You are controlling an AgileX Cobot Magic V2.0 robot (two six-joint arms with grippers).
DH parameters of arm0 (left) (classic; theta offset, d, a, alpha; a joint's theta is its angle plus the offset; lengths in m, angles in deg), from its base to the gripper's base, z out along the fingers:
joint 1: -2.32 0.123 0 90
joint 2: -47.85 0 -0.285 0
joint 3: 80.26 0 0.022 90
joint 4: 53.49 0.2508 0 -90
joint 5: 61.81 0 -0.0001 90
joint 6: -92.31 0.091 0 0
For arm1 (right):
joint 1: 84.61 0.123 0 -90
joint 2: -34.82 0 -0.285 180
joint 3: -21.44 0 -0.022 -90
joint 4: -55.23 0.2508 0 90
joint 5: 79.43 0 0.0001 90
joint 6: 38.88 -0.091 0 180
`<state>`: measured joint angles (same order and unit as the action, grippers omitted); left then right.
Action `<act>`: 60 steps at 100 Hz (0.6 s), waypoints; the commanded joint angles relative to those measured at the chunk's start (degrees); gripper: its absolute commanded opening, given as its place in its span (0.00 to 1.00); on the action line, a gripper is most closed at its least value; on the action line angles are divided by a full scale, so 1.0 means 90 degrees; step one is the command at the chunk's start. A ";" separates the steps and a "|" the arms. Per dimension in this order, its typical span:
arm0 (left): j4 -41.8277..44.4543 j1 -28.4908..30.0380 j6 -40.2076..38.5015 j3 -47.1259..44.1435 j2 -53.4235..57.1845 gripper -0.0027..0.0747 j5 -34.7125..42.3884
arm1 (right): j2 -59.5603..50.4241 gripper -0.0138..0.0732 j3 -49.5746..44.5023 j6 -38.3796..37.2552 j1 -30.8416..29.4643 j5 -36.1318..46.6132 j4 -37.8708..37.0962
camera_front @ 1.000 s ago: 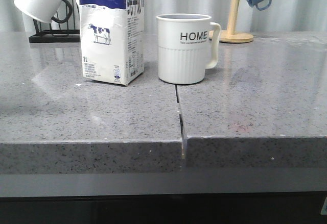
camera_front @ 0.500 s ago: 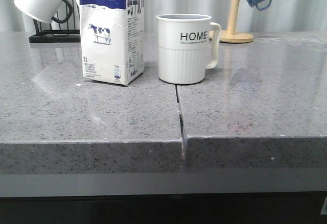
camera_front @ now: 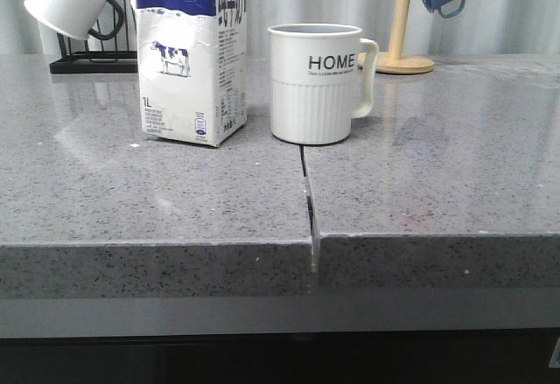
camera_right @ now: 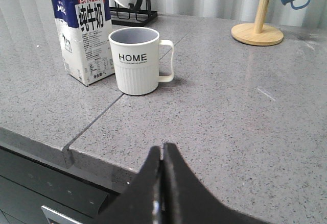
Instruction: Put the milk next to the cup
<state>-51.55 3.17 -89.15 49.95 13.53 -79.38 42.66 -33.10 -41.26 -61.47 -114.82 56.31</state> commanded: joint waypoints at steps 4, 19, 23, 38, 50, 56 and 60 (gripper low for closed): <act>0.0011 0.0006 -0.0037 0.0091 0.0189 0.01 0.0436 | 0.0080 0.09 0.0140 0.0048 0.0008 0.0474 0.0000; 0.0011 0.0006 -0.0037 -0.0019 0.0375 0.01 0.0388 | 0.0080 0.09 0.0140 0.0048 0.0008 0.0474 0.0000; 0.0011 0.0006 -0.0037 -0.0111 0.0441 0.01 0.0388 | 0.0080 0.09 0.0140 0.0048 0.0008 0.0474 0.0000; 0.0011 0.0006 -0.0037 -0.0526 0.0818 0.01 0.0402 | 0.0080 0.09 0.0140 0.0048 0.0008 0.0474 0.0000; 0.0011 -0.0006 0.0063 -0.1015 0.1275 0.01 0.0827 | 0.0080 0.09 0.0140 0.0048 0.0008 0.0474 0.0000; 0.0011 -0.0006 0.0063 -0.1371 0.1547 0.01 0.1241 | 0.0080 0.09 0.0140 0.0048 0.0008 0.0474 0.0000; 0.0026 -0.0006 0.0063 -0.1600 0.1735 0.01 0.1407 | 0.0080 0.09 0.0140 0.0048 0.0008 0.0474 0.0000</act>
<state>-51.55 3.17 -88.75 37.31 26.90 -74.84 42.66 -33.10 -41.26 -61.47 -114.92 56.31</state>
